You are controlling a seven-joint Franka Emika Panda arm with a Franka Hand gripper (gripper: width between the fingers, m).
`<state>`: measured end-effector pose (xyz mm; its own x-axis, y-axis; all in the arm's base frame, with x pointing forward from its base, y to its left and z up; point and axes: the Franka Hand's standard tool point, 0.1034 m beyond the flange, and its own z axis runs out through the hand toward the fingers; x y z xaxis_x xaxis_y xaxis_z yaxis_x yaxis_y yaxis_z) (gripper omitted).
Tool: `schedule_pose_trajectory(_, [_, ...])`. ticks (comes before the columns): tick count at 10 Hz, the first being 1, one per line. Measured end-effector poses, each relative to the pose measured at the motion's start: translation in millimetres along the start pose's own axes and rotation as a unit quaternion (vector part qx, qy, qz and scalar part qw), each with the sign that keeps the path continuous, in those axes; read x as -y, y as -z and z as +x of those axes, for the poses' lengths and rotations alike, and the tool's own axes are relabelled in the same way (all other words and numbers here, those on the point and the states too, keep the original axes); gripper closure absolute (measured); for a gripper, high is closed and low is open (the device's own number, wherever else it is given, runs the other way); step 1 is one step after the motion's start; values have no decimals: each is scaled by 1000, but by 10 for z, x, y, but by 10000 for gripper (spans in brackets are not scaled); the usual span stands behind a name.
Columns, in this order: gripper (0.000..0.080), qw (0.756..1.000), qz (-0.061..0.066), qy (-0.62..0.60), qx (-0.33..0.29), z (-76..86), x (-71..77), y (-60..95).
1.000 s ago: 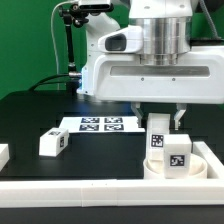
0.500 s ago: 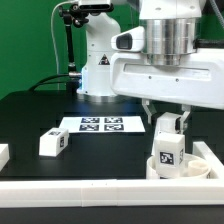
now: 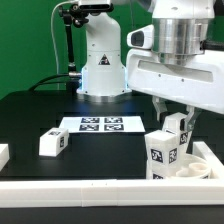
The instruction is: Assemble stool
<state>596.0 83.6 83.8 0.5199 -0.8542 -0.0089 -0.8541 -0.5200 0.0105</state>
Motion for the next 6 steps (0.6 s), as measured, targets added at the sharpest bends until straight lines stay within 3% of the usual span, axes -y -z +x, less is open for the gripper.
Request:
schedule_pose_trajectory(3, [461,996,5,-88,4,-40,29,-1])
schedule_pose_trajectory(5, [461,993,18,-113,-6,-188,119,-5])
schedule_pose_trajectory(6, [461,990,18,-141,-7,-262,149,-6])
